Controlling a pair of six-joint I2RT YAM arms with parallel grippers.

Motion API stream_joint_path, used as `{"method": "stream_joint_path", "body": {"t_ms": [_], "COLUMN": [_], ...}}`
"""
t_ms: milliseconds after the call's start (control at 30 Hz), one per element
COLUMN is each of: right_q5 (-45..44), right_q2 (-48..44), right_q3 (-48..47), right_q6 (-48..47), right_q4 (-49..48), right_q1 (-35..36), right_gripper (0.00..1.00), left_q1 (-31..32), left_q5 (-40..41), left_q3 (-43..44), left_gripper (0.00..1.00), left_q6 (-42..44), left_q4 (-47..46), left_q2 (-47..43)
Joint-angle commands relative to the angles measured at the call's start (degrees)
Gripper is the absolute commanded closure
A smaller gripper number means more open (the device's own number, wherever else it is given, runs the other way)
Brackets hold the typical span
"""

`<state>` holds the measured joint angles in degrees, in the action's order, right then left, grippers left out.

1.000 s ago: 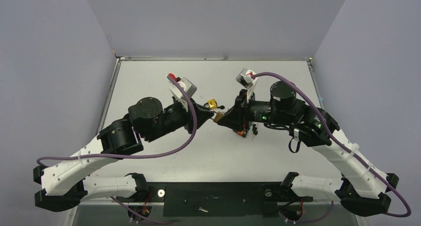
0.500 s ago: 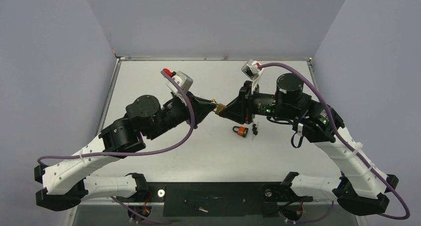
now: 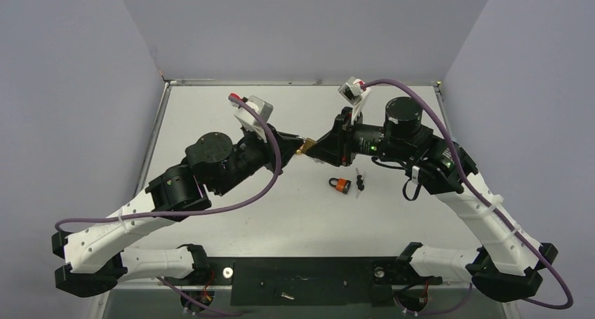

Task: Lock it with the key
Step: Lock the lock.

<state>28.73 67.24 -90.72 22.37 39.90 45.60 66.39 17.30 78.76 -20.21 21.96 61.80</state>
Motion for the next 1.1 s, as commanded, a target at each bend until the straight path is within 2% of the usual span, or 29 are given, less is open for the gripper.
{"method": "stream_joint_path", "body": {"t_ms": [0,33,67,100,133,167,300,500,600,667,800,933,1000,1067], "right_q5": [-6.3,-5.7,-5.4,-5.0,-4.1,-3.5,1.4,16.1,24.4,26.6,27.3,26.5,25.4,24.0], "right_q2": [3.4,2.0,1.2,-0.5,-2.4,-3.3,-8.4,-12.5,-12.5,-12.3,-12.5,-13.2,-13.0,-12.4], "right_q3": [2.5,4.3,5.2,7.3,8.4,10.6,16.9,27.1,33.2,36.1,39.8,40.4,39.2,36.7], "right_q6": [1.2,0.7,0.6,0.2,0.1,0.1,2.5,15.6,28.2,34.0,39.6,38.6,34.6,27.6], "right_q4": [-33.0,-32.8,-32.9,-33.0,-33.1,-34.0,-38.2,-55.0,-72.0,-80.0,-88.8,-88.2,-83.4,-74.3], "right_q1": [-0.1,-0.3,-0.7,-1.3,-1.6,-2.3,-6.1,-17.8,-21.8,-23.3,-23.2,-21.9,-19.9,-16.9], "right_gripper": [1.00,0.90,0.84,0.73,0.68,0.58,0.41,0.34,0.33,0.33,0.37,0.45,0.47,0.48], "left_q1": [0.4,-2.4,-3.5,-5.1,-5.8,-7.0,-11.0,-15.6,-18.2,-19.9,-25.1,-31.0,-33.0,-34.1], "left_q5": [-24.9,-26.1,-26.6,-27.6,-28.1,-28.8,-31.5,-35.0,-37.2,-39.7,-46.4,-53.7,-55.9,-57.0], "left_q3": [-4.8,-5.3,-5.9,-5.9,-5.7,-5.5,-4.8,-4.1,-4.2,-4.2,-4.4,-6.0,-7.0,-7.0], "left_gripper": [1.00,1.00,1.00,1.00,1.00,1.00,1.00,1.00,1.00,1.00,1.00,1.00,1.00,1.00], "left_q6": [-10.3,-10.6,-10.7,-10.5,-10.0,-9.8,-9.2,-10.2,-11.2,-12.2,-15.8,-21.9,-25.0,-26.2], "left_q4": [-0.5,-1.3,-1.5,-1.4,-1.2,-0.6,0.6,-0.2,-1.4,-2.6,-7.0,-14.4,-17.7,-19.5], "left_q2": [1.4,-0.5,-1.2,-2.4,-2.9,-3.6,-4.9,-6.1,-6.5,-6.8,-7.1,-7.1,-6.9,-6.7]}}
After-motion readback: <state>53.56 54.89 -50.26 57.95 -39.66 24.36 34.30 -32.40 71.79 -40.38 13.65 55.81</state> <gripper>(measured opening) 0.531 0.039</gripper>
